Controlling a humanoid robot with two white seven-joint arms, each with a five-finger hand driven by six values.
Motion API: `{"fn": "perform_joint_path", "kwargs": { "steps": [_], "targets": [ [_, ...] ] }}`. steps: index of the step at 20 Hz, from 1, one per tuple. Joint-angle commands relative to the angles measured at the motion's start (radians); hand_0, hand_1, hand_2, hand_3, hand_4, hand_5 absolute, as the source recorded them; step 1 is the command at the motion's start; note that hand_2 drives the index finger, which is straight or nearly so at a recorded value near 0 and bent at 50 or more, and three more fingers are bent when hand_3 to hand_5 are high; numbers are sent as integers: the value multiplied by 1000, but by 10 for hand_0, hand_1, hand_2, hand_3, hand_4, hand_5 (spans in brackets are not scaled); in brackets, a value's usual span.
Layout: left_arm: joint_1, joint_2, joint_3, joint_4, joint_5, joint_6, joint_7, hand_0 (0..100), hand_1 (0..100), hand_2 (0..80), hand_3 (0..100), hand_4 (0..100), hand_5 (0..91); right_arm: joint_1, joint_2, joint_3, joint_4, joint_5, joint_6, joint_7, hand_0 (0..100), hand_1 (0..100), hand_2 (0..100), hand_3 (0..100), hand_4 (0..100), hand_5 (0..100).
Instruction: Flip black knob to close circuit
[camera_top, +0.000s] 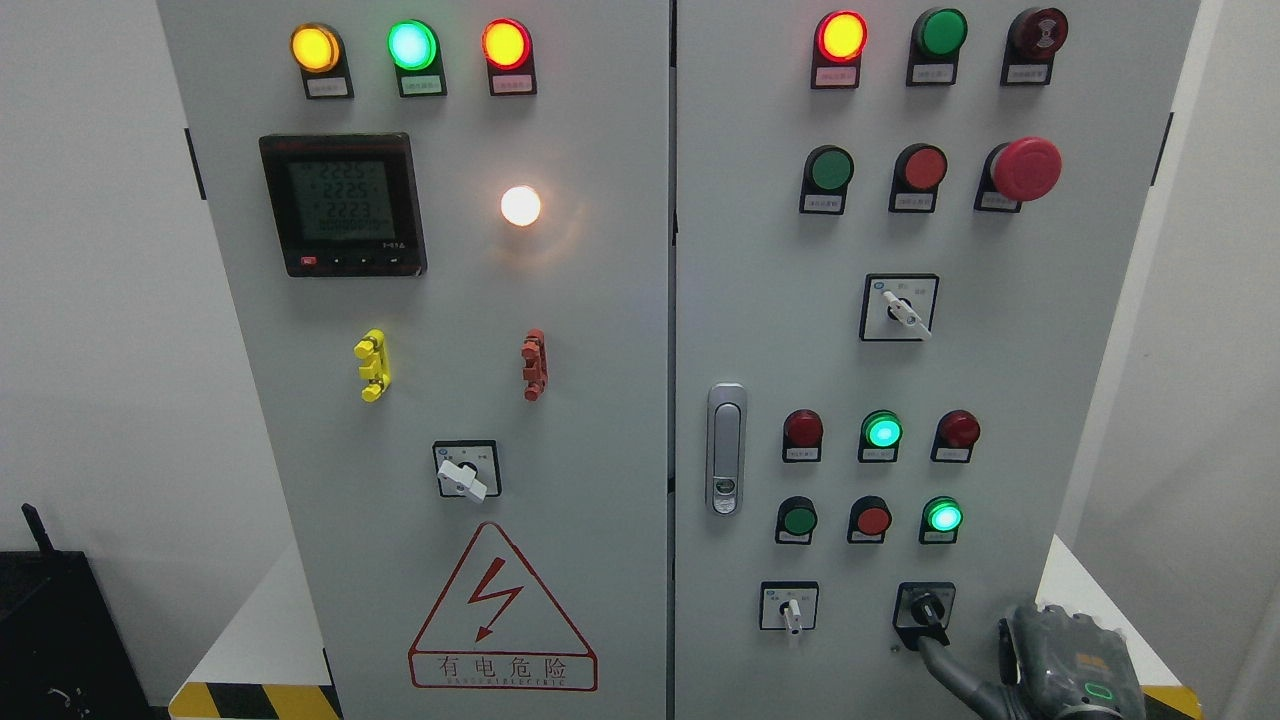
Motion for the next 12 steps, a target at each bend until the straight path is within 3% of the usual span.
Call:
{"fn": "perform_joint_path", "kwargs": {
  "steps": [1,6,12],
  "targets": [
    [0,-1,11,0,8,4,0,0,0,0,49,26,0,0,-8,-38,0,-43,5,-2,0,29,881,1000,831,886],
    [0,1,11,0,8,4,0,0,0,0,49,26,0,4,-14,-30,-1,-49,8,-14,0,26,881,1000,832,886],
    [0,-1,11,0,8,4,0,0,0,0,49,26,0,3,9,2,-4,-46,25,-32,0,7,881,1000,833,880]
  ]
}}
